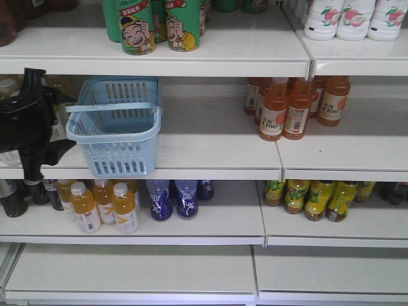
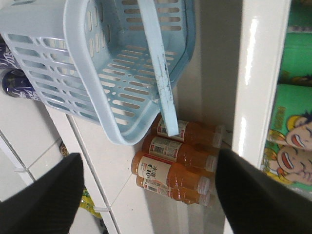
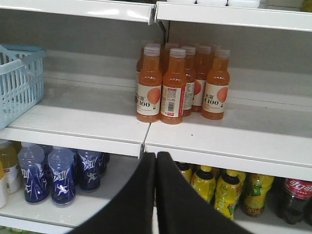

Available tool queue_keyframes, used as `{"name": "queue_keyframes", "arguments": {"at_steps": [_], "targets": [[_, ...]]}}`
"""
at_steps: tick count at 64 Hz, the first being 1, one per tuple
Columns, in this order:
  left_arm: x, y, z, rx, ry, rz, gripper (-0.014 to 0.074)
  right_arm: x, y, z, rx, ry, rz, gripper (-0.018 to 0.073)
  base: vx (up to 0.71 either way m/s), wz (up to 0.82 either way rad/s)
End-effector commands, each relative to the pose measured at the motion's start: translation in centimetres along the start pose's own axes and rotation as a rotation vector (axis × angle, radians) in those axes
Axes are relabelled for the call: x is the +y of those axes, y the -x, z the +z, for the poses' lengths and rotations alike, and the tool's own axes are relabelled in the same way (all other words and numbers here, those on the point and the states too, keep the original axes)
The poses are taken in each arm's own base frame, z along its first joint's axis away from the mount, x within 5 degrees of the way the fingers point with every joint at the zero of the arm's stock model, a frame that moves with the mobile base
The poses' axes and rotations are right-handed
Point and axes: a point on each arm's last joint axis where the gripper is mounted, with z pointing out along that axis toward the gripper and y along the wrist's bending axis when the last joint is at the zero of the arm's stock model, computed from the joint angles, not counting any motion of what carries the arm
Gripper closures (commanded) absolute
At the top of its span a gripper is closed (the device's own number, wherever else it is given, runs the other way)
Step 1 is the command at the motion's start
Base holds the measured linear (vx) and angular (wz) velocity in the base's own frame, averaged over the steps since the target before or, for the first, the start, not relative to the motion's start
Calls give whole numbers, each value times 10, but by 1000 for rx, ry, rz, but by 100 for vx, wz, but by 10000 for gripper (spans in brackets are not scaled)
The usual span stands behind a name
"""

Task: Place coke in basket with both arms
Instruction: 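Reach the left gripper to the light-blue basket's handle, then grasp the basket handle with the left gripper and lift it off the shelf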

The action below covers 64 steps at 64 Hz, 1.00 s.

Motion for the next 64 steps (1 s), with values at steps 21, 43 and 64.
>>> {"name": "queue_keyframes", "arguments": {"at_steps": [21,43,64], "targets": [[-36,7,61,45,-54,-13,69,-1,5,-1,-81,-11,-6,569,0,0],[-41,14,96,67,-66,-43,162,-1,5,-1,-81,-11,-6,569,0,0],[-53,11,117,157,-197,72,607,-1,5,-1,-81,-11,-6,569,0,0]]}}
